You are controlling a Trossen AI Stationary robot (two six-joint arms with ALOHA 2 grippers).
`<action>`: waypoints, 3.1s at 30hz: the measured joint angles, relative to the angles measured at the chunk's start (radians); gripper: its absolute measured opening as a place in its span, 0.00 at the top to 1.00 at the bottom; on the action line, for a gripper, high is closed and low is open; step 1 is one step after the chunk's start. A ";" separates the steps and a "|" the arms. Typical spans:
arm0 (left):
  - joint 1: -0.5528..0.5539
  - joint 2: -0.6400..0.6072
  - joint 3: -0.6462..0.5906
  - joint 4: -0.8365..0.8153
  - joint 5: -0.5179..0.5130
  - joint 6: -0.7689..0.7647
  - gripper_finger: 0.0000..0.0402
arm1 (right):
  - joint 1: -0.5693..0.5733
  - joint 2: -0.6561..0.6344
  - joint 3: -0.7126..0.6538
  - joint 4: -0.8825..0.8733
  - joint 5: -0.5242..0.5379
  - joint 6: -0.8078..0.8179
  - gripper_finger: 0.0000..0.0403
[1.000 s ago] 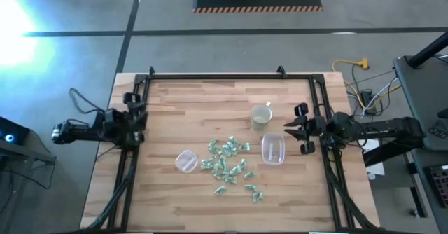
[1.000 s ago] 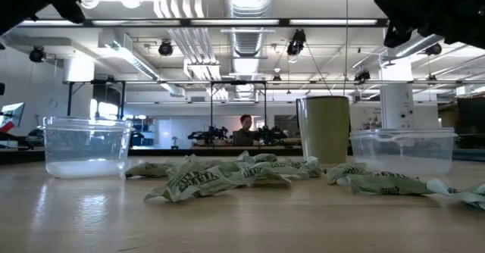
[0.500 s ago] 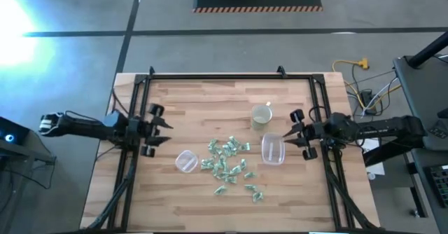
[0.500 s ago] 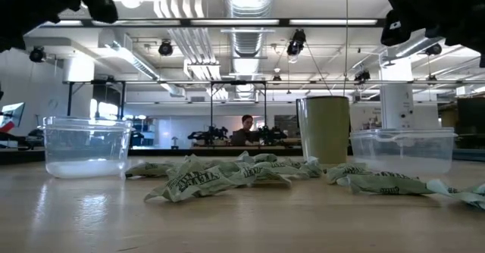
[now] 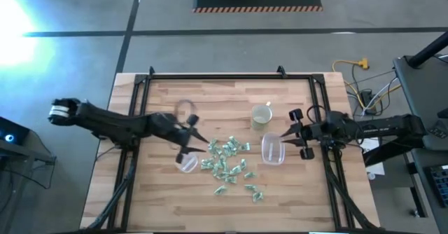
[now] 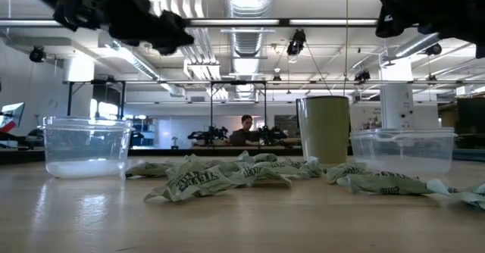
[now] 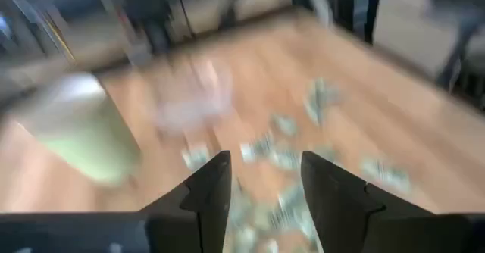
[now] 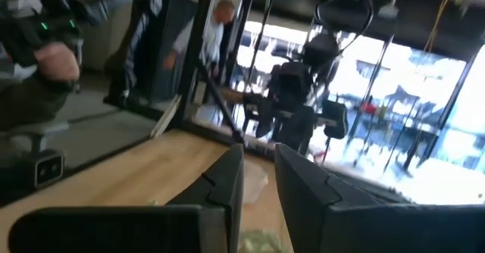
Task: Pick and place Stevia / Truvia into bins
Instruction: Put the stevia packet into the left transparent container
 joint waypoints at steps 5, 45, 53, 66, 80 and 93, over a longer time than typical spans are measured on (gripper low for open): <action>-0.042 0.150 0.169 -0.161 -0.032 0.005 0.64 | 0.000 0.019 0.074 -0.170 0.000 0.002 0.83; -0.335 0.584 0.523 -0.594 -0.441 -0.239 0.75 | 0.021 0.093 0.090 -0.207 0.003 0.095 0.83; -0.333 0.707 0.707 -0.893 -0.498 -0.326 0.76 | 0.022 0.093 0.090 -0.207 0.003 0.111 0.83; -0.333 0.769 0.727 -0.951 -0.454 -0.369 0.76 | 0.022 0.092 0.090 -0.206 0.003 0.115 0.83; -0.331 0.776 0.690 -0.926 -0.454 -0.370 0.76 | 0.022 0.092 0.090 -0.208 0.003 0.132 0.83; -0.332 0.774 0.681 -0.918 -0.456 -0.362 0.85 | 0.022 0.092 0.090 -0.208 0.003 0.137 0.83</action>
